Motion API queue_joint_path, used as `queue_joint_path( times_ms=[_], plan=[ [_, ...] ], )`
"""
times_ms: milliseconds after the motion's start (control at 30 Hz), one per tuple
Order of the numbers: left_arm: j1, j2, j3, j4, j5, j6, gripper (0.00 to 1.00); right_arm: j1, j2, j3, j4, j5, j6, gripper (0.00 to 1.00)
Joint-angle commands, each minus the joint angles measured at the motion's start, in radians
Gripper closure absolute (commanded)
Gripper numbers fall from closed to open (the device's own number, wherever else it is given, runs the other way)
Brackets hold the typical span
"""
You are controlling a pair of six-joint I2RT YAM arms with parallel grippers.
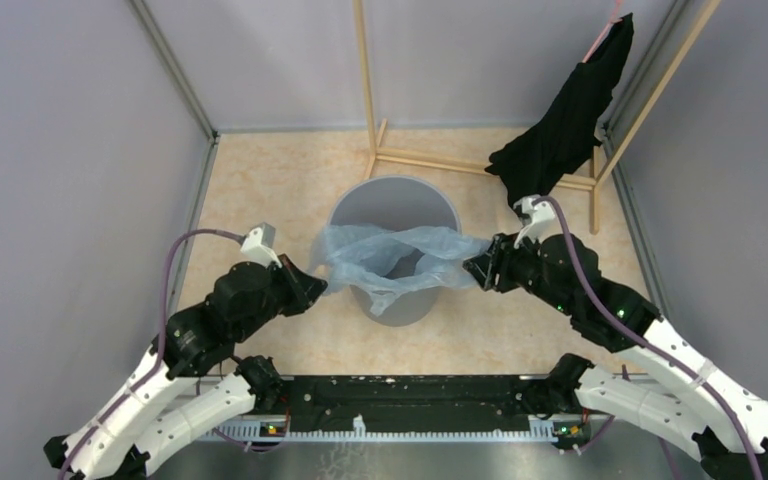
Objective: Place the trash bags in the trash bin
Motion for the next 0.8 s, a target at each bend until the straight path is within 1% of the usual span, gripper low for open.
queue_joint_path(
  times_ms=[0,133,300,400,467,533,567,633,667,733,767],
  plan=[
    [0.000,-0.002,-0.084,0.033,-0.009,-0.006,1.00,-0.004,-0.009,-0.036,-0.007,0.003,0.011,0.56],
    [0.000,0.032,-0.138,0.098,-0.065,0.010,1.00,-0.004,-0.007,-0.098,0.022,0.018,0.020,0.55],
    [0.000,0.101,-0.130,0.136,-0.149,0.053,1.00,-0.004,0.006,-0.179,0.100,0.064,0.008,0.55],
    [0.001,0.135,-0.119,0.165,-0.189,0.106,1.00,-0.004,0.029,-0.187,0.159,0.143,-0.035,0.52],
    [0.000,0.168,-0.090,0.163,-0.226,0.141,1.00,-0.005,0.055,-0.175,0.176,0.210,-0.093,0.48],
    [0.000,0.207,-0.045,0.135,-0.261,0.173,1.00,-0.004,0.085,-0.124,0.138,0.252,-0.130,0.44],
    [0.000,0.220,-0.017,0.108,-0.272,0.182,1.00,-0.004,0.097,-0.089,0.104,0.249,-0.148,0.39],
    [-0.001,0.234,0.036,0.039,-0.277,0.188,0.91,-0.004,0.103,-0.021,0.023,0.218,-0.175,0.32],
    [0.000,0.232,0.058,0.005,-0.265,0.188,0.82,-0.004,0.098,0.011,-0.017,0.187,-0.186,0.27],
    [0.000,0.213,0.095,-0.045,-0.207,0.207,0.63,-0.004,0.077,0.057,-0.085,0.115,-0.211,0.20],
    [0.001,0.199,0.111,-0.066,-0.172,0.214,0.56,-0.004,0.064,0.078,-0.110,0.080,-0.221,0.17]
  ],
)
